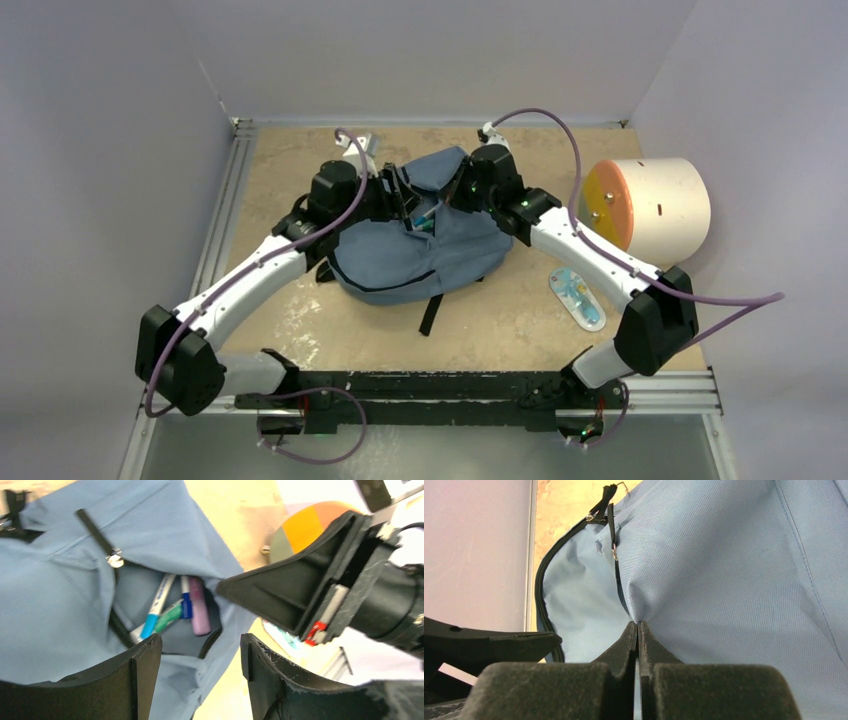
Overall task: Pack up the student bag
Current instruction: Place the stationery in the student bag, then zip the student bag at the center of the board.
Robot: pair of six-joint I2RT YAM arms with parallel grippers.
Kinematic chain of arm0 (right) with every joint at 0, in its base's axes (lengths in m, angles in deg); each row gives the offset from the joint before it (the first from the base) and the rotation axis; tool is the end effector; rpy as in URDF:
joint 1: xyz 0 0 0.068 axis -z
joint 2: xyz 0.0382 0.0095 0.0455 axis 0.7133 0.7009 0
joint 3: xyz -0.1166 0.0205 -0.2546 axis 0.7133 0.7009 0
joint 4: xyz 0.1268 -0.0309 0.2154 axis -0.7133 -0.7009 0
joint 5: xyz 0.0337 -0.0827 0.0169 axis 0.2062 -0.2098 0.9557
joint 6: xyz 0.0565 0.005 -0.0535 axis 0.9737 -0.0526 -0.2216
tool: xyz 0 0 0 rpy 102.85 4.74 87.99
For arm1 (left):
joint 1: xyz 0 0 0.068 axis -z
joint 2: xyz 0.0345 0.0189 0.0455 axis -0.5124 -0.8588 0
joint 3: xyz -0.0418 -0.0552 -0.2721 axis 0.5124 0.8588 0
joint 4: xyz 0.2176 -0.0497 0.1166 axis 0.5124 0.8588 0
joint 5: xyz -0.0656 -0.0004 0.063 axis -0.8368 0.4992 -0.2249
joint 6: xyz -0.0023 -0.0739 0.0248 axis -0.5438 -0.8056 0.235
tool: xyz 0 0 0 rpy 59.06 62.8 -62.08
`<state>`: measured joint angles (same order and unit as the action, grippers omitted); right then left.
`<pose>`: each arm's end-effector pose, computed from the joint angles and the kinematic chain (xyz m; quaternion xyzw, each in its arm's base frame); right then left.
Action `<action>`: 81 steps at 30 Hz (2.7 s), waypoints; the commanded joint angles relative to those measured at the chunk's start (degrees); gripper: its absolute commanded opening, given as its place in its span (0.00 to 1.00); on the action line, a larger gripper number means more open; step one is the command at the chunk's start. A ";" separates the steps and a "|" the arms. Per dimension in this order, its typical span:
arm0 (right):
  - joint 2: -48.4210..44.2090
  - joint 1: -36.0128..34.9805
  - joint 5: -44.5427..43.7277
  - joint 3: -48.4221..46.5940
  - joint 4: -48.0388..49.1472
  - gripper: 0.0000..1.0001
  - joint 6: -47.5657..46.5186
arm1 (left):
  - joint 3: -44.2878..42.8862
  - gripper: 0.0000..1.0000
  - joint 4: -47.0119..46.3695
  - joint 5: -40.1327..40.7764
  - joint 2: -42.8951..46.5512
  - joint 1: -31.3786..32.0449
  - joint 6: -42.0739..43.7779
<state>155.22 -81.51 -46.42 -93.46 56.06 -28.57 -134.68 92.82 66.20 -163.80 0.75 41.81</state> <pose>0.3048 0.2139 0.3348 0.0916 0.8274 0.3302 0.4449 0.2715 -0.1802 0.3301 0.0059 0.8123 -0.3868 0.4364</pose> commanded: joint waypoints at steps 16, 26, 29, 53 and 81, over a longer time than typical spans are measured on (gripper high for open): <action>-1.66 -0.29 0.72 0.30 4.75 0.00 -1.27 | 4.20 0.41 -0.43 12.31 -9.78 -0.90 8.71; -2.10 -0.29 0.68 0.96 4.62 0.00 -1.45 | 6.88 0.31 -9.28 5.14 -12.52 -5.71 5.28; -1.92 -0.29 1.08 1.16 4.78 0.00 -1.44 | 8.82 0.27 -13.26 0.53 -11.89 -6.61 4.28; -0.19 -0.29 3.84 1.94 4.95 0.00 -5.95 | 7.34 0.00 -16.95 -5.61 -17.26 -7.13 5.07; 3.22 -0.29 7.17 -8.78 1.34 0.39 -14.68 | -8.39 0.00 -0.67 -11.52 -11.44 -9.16 14.52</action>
<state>162.84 -81.51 -37.51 -98.20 57.53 -42.08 -140.72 95.60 55.44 -177.83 -7.93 54.00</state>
